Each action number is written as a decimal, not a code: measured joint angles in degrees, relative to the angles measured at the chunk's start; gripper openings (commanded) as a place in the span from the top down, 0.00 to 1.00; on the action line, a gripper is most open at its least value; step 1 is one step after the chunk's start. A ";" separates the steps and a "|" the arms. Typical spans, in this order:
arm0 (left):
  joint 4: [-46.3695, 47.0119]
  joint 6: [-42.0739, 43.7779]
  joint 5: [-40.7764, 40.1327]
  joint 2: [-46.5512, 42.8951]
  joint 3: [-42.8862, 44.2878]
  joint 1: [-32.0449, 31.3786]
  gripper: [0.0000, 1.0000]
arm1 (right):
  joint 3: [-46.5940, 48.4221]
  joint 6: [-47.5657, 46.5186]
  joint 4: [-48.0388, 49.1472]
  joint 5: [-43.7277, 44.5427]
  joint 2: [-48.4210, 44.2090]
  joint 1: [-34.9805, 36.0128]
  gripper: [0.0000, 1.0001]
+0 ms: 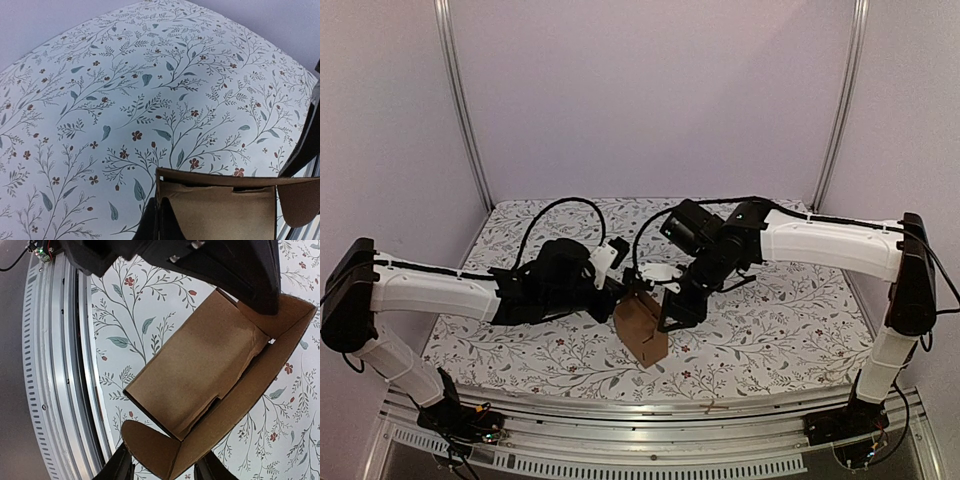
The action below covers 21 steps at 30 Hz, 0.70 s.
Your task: Fold the paper box
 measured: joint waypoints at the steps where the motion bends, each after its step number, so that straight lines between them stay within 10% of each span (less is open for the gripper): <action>1: 0.00 -0.15 -0.02 0.00 0.00 0.00 1.00 | 0.11 0.17 -0.09 -0.39 0.07 -0.09 0.60; 21: -3.96 -6.60 -6.88 -1.77 0.07 -1.40 1.00 | 3.30 -1.14 -1.77 -5.07 2.49 -5.66 0.57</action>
